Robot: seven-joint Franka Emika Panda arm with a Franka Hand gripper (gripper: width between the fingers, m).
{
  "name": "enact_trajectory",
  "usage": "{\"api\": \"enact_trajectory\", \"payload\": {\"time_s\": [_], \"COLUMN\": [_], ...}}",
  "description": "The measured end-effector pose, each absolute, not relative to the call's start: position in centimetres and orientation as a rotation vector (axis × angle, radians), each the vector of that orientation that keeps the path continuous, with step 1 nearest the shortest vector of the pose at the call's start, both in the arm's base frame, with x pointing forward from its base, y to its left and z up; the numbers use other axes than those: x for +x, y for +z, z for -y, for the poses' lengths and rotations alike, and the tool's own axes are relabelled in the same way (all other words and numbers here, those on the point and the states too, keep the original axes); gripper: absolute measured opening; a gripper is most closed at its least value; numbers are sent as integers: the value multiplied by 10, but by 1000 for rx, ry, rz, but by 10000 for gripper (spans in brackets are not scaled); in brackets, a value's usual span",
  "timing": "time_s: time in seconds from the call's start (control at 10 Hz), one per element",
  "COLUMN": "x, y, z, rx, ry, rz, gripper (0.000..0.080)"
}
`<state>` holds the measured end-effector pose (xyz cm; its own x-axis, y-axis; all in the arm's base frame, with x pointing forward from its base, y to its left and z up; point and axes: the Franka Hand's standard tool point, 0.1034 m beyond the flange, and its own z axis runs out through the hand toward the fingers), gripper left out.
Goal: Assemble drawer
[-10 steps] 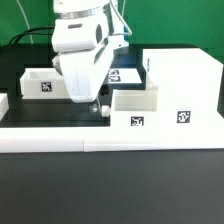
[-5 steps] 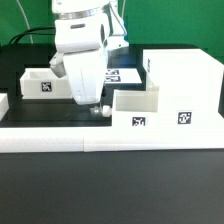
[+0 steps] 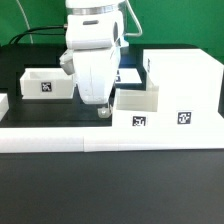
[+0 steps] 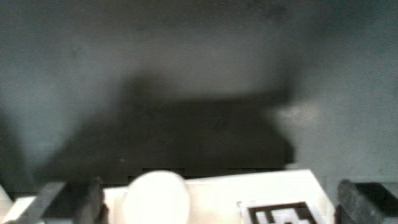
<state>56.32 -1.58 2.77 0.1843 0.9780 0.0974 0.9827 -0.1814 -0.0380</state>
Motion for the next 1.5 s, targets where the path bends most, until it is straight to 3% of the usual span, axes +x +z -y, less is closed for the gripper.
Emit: {"api": "enact_trajectory", "payload": {"time_s": [1.2, 1.5], "x": [560, 572], "y": [23, 29], "z": [14, 23], "rx": [-2263, -2138], "ry": [2, -11], "rz": [2023, 2153], "gripper": [649, 649]}}
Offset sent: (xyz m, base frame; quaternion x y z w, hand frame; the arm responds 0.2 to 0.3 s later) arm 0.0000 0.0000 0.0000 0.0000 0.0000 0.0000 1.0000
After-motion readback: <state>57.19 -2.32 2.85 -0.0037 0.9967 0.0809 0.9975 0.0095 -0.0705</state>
